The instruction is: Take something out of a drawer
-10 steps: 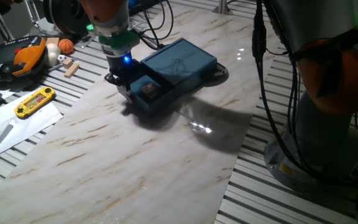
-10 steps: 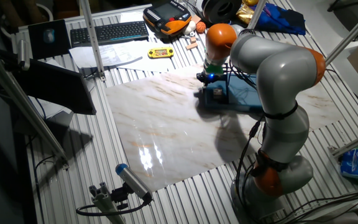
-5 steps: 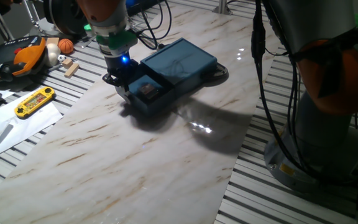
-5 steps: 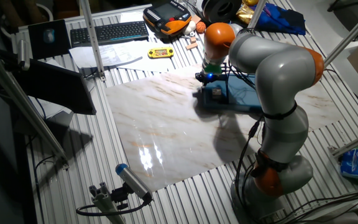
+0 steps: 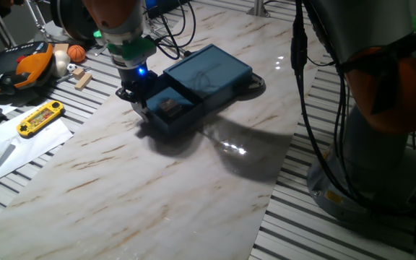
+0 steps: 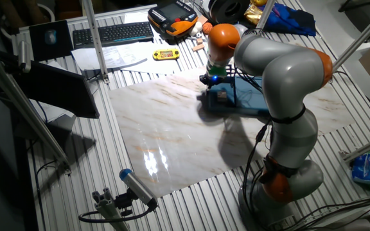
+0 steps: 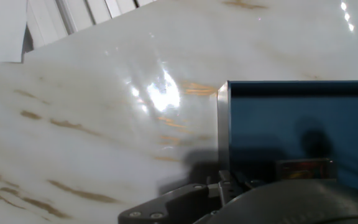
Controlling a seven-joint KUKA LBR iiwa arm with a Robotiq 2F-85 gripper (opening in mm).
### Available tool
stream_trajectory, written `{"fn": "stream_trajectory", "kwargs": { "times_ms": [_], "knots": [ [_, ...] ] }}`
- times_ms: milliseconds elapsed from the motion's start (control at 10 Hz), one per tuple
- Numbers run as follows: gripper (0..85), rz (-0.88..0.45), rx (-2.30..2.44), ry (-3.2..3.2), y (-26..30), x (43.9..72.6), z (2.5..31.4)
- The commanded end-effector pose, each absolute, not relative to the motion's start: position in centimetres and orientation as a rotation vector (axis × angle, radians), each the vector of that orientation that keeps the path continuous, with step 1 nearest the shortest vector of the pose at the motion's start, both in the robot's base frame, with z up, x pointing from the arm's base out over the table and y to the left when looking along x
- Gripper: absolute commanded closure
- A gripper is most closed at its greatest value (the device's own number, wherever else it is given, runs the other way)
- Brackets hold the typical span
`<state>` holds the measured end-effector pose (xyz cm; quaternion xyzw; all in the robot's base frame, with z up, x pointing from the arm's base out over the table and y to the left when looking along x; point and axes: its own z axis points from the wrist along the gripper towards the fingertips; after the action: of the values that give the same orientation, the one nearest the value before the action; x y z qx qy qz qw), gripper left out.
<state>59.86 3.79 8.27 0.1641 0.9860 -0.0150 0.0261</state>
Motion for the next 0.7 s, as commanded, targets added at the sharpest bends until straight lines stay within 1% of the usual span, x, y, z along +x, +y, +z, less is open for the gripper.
{"fn": "stream_trajectory", "kwargs": {
  "times_ms": [0,300,400,600],
  "knots": [
    [85.0,-0.046,0.507,3.047,3.97,59.83,8.16],
    [85.0,-0.041,0.478,3.055,3.99,59.93,7.99],
    [51.0,-0.044,0.492,3.041,4.08,59.89,7.96],
    [51.0,-0.046,0.504,3.03,4.25,59.96,8.04]
  ]
}}
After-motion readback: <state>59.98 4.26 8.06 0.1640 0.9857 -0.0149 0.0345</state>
